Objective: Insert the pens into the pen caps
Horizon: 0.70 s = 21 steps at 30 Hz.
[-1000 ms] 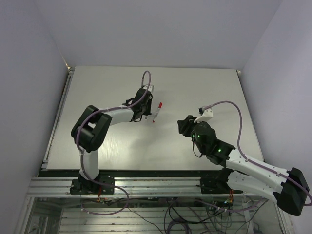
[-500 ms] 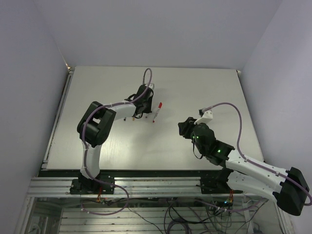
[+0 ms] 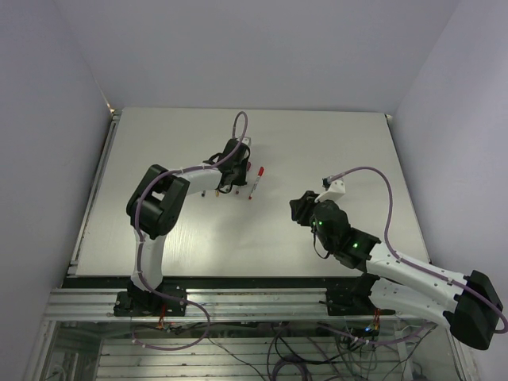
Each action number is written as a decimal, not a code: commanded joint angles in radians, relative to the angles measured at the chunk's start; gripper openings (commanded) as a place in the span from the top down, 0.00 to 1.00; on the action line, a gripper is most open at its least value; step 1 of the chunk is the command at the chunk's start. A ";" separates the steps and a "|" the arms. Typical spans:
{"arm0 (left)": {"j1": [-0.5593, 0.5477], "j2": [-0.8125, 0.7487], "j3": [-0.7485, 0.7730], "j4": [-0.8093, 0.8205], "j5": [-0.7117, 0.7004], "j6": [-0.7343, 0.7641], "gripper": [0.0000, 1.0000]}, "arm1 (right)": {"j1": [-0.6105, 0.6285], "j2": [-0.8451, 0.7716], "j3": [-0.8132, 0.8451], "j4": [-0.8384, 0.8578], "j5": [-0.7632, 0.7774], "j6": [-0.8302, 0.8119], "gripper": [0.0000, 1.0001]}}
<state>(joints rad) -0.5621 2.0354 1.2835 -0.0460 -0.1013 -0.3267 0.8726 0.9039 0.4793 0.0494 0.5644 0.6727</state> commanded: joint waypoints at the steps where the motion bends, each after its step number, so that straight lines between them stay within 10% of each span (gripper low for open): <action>1: 0.006 -0.006 0.009 -0.046 0.026 -0.006 0.70 | 0.002 0.003 0.007 0.026 0.003 -0.004 0.63; 21: 0.007 -0.294 -0.080 0.002 0.033 -0.005 0.69 | -0.013 -0.065 0.009 0.006 0.109 -0.073 0.63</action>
<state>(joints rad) -0.5613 1.8526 1.2800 -0.0910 -0.0845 -0.3264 0.8722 0.8757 0.4793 0.0540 0.5949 0.6308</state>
